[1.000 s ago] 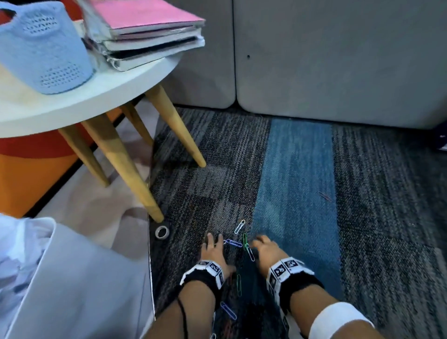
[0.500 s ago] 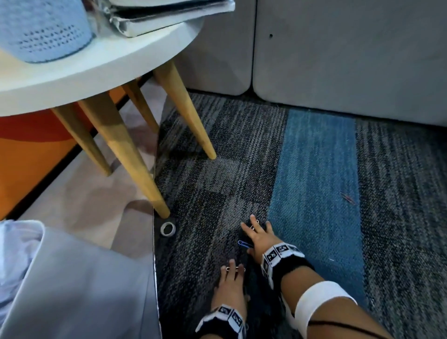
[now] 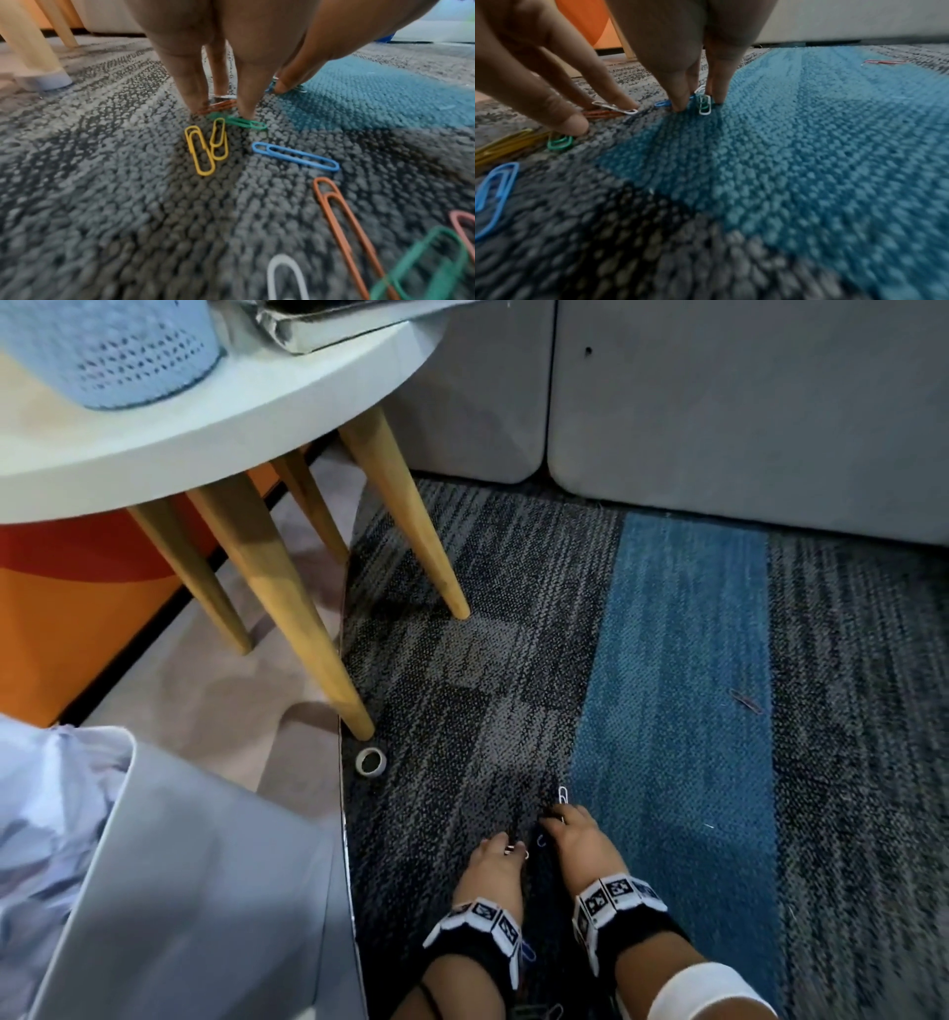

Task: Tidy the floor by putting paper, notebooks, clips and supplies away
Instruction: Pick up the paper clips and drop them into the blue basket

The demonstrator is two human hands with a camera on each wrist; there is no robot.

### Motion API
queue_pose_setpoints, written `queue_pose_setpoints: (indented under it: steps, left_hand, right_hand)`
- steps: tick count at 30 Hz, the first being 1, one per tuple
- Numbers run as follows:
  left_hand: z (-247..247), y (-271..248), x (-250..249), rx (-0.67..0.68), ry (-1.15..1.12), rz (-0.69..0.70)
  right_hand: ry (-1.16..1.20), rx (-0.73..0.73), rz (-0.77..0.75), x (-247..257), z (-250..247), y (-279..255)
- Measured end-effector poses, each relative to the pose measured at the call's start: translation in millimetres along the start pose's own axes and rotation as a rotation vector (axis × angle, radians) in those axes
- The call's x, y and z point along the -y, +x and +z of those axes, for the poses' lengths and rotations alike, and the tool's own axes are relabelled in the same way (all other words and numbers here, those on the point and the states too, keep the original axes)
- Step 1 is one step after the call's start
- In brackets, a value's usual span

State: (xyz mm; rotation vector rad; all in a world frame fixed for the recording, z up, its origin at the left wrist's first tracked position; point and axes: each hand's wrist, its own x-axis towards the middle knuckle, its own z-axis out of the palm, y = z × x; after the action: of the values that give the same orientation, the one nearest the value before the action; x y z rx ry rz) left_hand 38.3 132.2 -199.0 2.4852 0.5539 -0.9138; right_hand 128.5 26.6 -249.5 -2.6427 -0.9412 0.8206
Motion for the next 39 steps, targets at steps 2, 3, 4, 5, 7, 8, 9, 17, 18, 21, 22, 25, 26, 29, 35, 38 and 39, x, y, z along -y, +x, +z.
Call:
queue_pose_setpoints:
  steps: [2,3,4,5,7,8,9,17,18,21,22,25,26,29,35,38,39]
  left_hand:
    - [1,-10,-3,-0.046,0.008,-0.012]
    - [3,-15,-4,-0.043,0.004,-0.023]
    - [6,-20,-4,-0.035,-0.006,-0.040]
    - [7,-23,-5,-0.031,-0.020,-0.058]
    - [11,-28,-7,-0.021,-0.046,-0.092]
    - [11,-30,-7,-0.016,-0.055,-0.103]
    - [12,-31,-7,-0.011,-0.062,-0.107]
    - [19,-37,-7,0.023,-0.065,-0.114]
    - [21,-38,-6,0.014,-0.078,-0.118]
    - [20,-38,-6,-0.002,-0.095,-0.149]
    - [19,-39,-6,0.002,-0.099,-0.158]
    - [14,-39,-8,0.017,-0.121,-0.168]
    - [12,-40,-9,0.009,-0.135,-0.170]
    - [7,-39,-11,-0.047,-0.200,-0.173]
    - [-8,-36,-28,-0.195,-0.375,-0.149]
    - [-24,-36,-43,-0.256,-0.453,-0.122]
    - [-32,-36,-47,-0.282,-0.474,-0.108]
  right_hand:
    - [-0.021,-0.033,0.003,-5,7,-6]
    - [0.013,-0.028,-0.003,-2,3,-12]
    - [0.020,-0.032,0.001,0,-1,-18]
    - [-0.026,-0.010,0.002,0,-4,-22]
    - [-0.072,-0.001,0.039,-5,-7,-30]
    - [-0.074,0.021,0.054,-6,-9,-34]
    - [-0.071,0.034,0.056,-7,-9,-37]
    - [0.063,0.064,0.105,-19,-7,-66]
    - [0.077,0.056,0.118,-21,-5,-69]
    - [0.072,0.058,0.141,-21,-3,-75]
    - [0.074,0.056,0.149,-22,-4,-76]
    - [0.080,0.054,0.179,-27,-6,-79]
    - [0.082,0.051,0.188,-29,-8,-81]
    - [0.123,0.045,0.248,-36,-14,-85]
    - [0.221,0.051,0.311,-37,-34,-94]
    - [0.250,-0.002,0.270,-27,-51,-92]
    - [0.269,-0.021,0.260,-22,-58,-90]
